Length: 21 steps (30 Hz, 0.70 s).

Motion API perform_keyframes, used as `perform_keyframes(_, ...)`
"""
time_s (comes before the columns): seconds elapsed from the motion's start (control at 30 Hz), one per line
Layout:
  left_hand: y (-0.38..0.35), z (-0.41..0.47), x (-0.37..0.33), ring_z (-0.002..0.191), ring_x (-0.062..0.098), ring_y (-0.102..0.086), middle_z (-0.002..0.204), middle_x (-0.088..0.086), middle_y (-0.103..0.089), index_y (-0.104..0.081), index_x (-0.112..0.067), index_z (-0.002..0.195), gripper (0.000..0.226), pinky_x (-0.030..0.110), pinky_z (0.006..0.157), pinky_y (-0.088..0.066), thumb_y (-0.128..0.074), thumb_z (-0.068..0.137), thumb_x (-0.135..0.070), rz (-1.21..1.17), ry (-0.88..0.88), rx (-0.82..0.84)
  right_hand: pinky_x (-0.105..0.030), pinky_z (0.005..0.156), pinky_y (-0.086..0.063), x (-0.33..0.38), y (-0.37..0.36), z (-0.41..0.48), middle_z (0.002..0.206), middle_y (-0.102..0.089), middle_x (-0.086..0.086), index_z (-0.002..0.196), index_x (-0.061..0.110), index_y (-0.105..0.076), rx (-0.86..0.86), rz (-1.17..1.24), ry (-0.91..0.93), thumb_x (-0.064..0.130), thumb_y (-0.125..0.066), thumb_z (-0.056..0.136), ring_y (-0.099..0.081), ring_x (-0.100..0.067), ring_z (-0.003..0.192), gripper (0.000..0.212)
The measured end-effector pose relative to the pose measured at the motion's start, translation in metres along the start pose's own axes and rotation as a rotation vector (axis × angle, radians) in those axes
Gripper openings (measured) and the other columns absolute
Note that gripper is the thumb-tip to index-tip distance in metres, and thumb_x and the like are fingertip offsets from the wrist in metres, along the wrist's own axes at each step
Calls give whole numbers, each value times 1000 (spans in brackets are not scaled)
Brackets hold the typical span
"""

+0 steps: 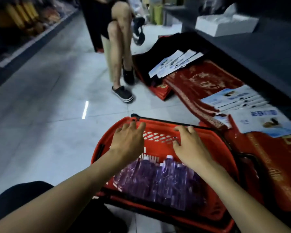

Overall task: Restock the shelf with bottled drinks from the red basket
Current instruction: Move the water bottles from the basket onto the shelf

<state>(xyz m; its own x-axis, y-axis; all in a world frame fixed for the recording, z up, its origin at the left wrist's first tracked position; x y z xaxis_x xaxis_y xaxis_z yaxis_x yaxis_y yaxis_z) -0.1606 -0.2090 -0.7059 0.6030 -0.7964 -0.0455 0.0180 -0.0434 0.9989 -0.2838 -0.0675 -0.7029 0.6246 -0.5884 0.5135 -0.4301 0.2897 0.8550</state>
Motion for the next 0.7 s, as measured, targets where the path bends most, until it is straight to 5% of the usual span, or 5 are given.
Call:
perform_keyframes(0.13,-65,-3,40,114,36,-55,126,14,-56,-40,-19,132,42,47,90,-49,-43,93,-35,-156,181,253,-35,102,-41,-19,-59,12,133,-45,-9,136,20,-47,197,16,-88,21,-57,93,-49,-29,125,45)
perform_keyframes(0.3,-127,-6,53,115,37,-58,130,21,-59,-46,-8,136,44,36,91,-47,-47,95,-25,-317,253,540,-32,87,-42,-60,-113,11,122,-59,-12,123,17,-54,369,7,-253,26,-52,94,-56,-31,115,30)
perform_keyframes(0.47,-177,-6,53,69,19,-58,105,21,-67,-63,1,116,30,21,50,-46,-60,92,-17,-455,359,852,-24,67,-37,-84,-159,7,94,-63,-8,104,20,-62,566,28,-319,17,-50,91,-59,-24,96,17)
perform_keyframes(0.57,-197,-1,47,75,18,-57,92,12,-61,-60,-2,112,21,25,58,-51,-55,95,-12,-608,456,892,-30,75,-46,-89,-180,11,110,-68,-20,109,3,-66,495,26,-452,24,-57,90,-64,-35,106,30)
perform_keyframes(0.7,-225,1,37,87,25,-62,97,12,-60,-54,-4,118,28,37,71,-58,-51,91,0,-758,575,864,-35,79,-52,-89,-199,19,107,-69,-19,100,5,-69,401,40,-521,36,-60,88,-66,-36,100,35)
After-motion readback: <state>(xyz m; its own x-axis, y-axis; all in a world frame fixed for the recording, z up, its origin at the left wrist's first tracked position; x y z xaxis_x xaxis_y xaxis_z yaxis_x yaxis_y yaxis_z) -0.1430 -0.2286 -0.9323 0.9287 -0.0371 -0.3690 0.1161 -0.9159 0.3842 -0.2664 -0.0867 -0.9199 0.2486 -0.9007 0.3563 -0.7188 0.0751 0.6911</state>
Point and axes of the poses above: each hand's wrist, its own z-axis towards the middle knuckle, its own y-axis out of the back of the hand, x = y × z, the point moved 4 cm from there along z, towards the middle knuckle
